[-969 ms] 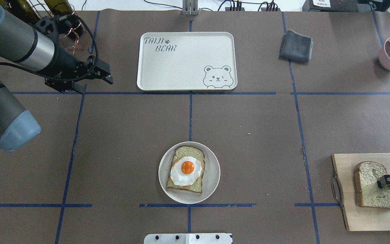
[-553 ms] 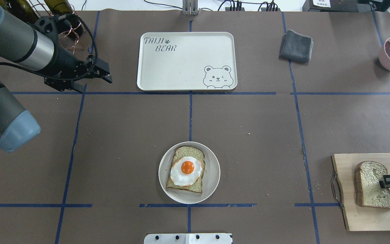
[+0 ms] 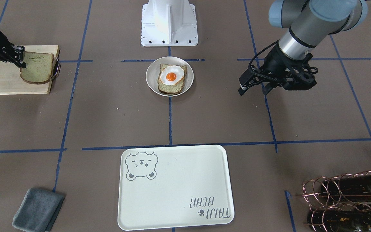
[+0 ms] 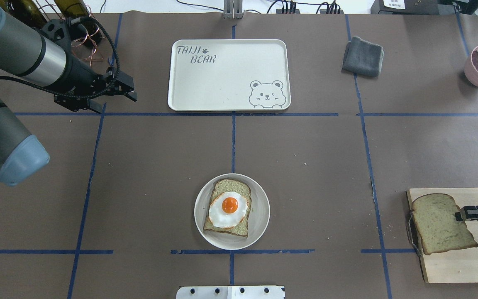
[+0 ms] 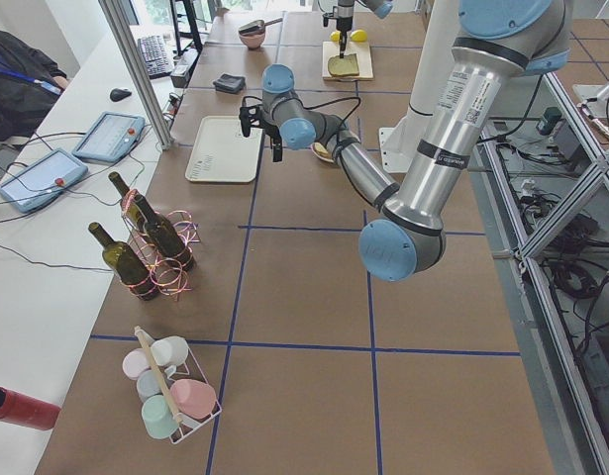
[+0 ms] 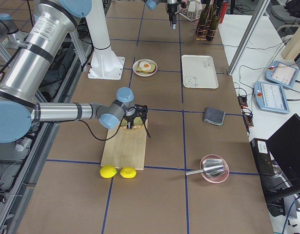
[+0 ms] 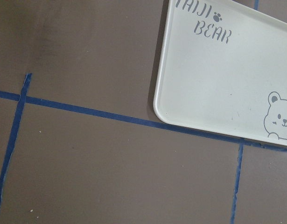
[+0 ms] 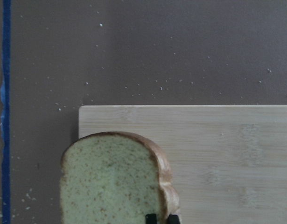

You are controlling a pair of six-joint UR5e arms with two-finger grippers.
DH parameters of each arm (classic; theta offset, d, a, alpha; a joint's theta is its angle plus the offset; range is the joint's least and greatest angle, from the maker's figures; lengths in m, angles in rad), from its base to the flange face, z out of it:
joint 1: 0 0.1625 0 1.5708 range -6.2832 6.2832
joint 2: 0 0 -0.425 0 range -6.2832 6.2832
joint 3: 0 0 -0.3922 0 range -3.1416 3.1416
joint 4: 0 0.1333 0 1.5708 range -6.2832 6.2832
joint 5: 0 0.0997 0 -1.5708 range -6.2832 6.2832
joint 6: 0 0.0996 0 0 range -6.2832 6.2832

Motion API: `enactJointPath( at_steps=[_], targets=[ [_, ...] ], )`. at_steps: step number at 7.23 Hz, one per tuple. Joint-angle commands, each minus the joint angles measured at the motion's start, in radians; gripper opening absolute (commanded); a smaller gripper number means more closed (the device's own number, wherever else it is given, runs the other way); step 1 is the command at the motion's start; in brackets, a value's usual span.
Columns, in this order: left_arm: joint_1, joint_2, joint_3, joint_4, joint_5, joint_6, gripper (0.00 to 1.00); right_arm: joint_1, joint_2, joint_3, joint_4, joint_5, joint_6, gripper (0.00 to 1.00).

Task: Make sandwich and place on tray
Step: 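Lift the bread slice and carry it toward the egg toast plate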

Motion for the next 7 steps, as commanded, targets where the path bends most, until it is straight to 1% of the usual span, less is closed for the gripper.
enactJointPath(
  at_steps=[1, 2, 3, 4, 5, 6, 7],
  targets=[
    [0.0, 0.0, 0.0, 0.001, 0.0, 0.0, 1.0, 0.082, 0.085, 0.051, 0.001, 0.13, 0.056, 0.0],
    [0.0, 0.0, 0.002, 0.0, 0.0, 0.0, 1.0, 0.102, 0.183, 0.05, 0.001, 0.187, 0.129, 0.0],
    [0.0, 0.0, 0.005, 0.001, 0.0, 0.002, 1.0, 0.101, 0.301, 0.042, 0.0, 0.192, 0.226, 0.0],
    [0.0, 0.002, 0.012, 0.0, 0.0, 0.002, 1.0, 0.099, 0.421, 0.021, -0.009, 0.192, 0.325, 0.0],
    [0.0, 0.002, 0.015, 0.0, 0.0, 0.003, 1.0, 0.095, 0.531, -0.02, -0.006, 0.19, 0.399, 0.0],
    [0.001, 0.003, 0.015, 0.0, 0.0, 0.003, 1.0, 0.052, 0.64, -0.063, -0.008, 0.18, 0.482, 0.0],
    [0.001, 0.003, 0.018, 0.0, 0.0, 0.003, 1.0, 0.001, 0.719, -0.096, -0.011, 0.14, 0.518, 0.0]
  ],
)
